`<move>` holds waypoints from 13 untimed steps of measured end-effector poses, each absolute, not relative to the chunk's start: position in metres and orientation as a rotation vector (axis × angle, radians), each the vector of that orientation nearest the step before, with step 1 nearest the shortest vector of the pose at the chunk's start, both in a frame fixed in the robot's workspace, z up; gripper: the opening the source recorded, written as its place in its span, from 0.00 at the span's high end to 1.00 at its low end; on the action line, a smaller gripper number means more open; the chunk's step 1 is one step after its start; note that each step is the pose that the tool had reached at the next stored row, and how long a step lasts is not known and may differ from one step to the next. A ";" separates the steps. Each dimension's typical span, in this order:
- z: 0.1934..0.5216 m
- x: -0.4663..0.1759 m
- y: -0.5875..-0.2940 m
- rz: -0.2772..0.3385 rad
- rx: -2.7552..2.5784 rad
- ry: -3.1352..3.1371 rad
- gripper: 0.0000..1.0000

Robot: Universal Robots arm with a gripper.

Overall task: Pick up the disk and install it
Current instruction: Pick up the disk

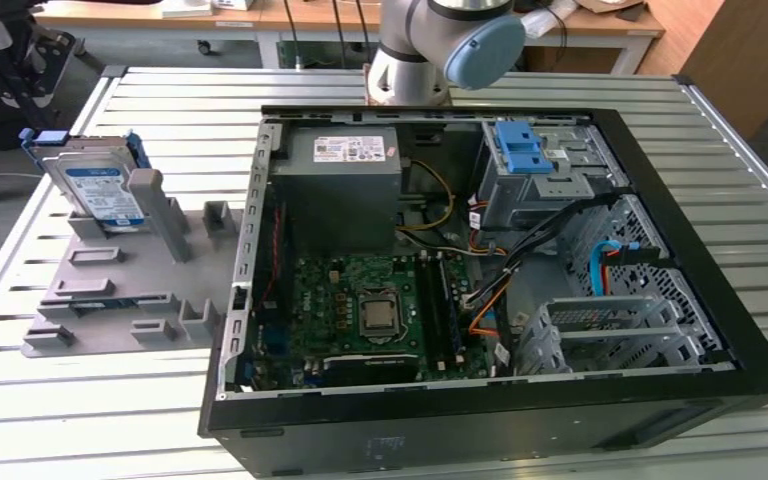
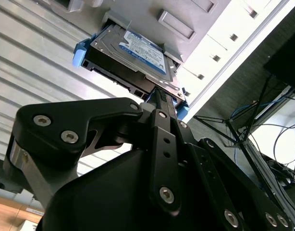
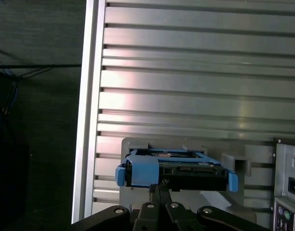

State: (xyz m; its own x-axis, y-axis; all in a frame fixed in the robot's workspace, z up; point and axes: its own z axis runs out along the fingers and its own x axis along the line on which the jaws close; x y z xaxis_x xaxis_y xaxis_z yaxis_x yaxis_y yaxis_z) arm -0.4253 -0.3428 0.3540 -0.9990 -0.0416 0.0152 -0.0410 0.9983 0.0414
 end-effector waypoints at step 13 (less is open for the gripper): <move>0.354 -0.425 -0.343 -0.064 0.106 -3.123 0.89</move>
State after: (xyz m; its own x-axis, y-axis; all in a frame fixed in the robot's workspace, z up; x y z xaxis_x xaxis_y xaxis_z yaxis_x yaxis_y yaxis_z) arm -0.4253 -0.3428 0.3540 -0.9976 -0.0682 0.0152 -0.0676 0.9969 0.0414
